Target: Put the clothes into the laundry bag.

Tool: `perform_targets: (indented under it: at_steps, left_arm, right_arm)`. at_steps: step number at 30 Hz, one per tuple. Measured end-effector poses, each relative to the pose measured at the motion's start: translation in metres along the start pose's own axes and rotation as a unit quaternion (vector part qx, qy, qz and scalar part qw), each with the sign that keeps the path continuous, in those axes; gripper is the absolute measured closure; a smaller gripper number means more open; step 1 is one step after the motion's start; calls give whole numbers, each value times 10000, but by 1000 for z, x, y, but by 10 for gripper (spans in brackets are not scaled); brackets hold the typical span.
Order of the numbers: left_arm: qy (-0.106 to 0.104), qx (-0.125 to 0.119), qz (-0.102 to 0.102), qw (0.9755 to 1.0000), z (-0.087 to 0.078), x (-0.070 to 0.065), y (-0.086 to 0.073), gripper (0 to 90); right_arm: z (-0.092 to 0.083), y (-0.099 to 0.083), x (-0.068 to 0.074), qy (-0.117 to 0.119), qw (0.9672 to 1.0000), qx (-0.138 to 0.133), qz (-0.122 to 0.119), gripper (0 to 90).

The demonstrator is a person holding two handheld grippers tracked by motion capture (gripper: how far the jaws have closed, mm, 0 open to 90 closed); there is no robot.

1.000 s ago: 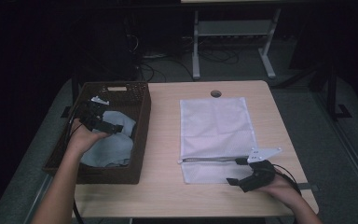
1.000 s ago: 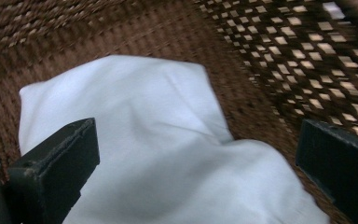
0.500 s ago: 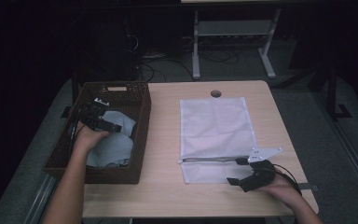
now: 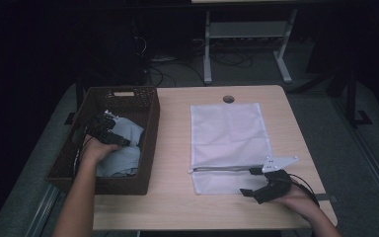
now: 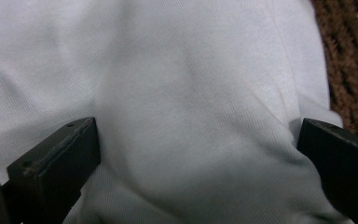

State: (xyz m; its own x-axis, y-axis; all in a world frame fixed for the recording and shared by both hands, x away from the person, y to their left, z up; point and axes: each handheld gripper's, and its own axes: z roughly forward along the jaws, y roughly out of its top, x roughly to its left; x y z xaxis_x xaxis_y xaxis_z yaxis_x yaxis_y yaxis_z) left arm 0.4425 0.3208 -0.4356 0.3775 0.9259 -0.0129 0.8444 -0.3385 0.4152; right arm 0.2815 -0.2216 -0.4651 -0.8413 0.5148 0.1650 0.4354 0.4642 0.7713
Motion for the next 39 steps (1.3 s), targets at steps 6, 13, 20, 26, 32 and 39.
perform_targets:
  at_steps: [6,13,20,26,32,39]
  left_arm:
    - [94,145,438,9989,8,-7,-2,0]
    - [80,124,549,9984,8,-8,-4,12]
    - [13,155,616,9980,0,-9,-4,208]
    - [255,215,729,9968,-6,-13,-2,522]
    - [208,303,798,9961,-11,-14,-2,690]
    - [-47,315,673,9972,-15,-11,0,708]
  right_arm:
    - [0,0,0,4,10000,6,-3,132]
    - [1,-1,0,14,10000,26,-2,132]
    - [1,-1,0,17,10000,37,10,132]
    - [2,-1,0,23,10000,44,1,133]
    - [1,-1,0,24,10000,43,11,135]
    - [1,-1,-1,37,10000,20,26,135]
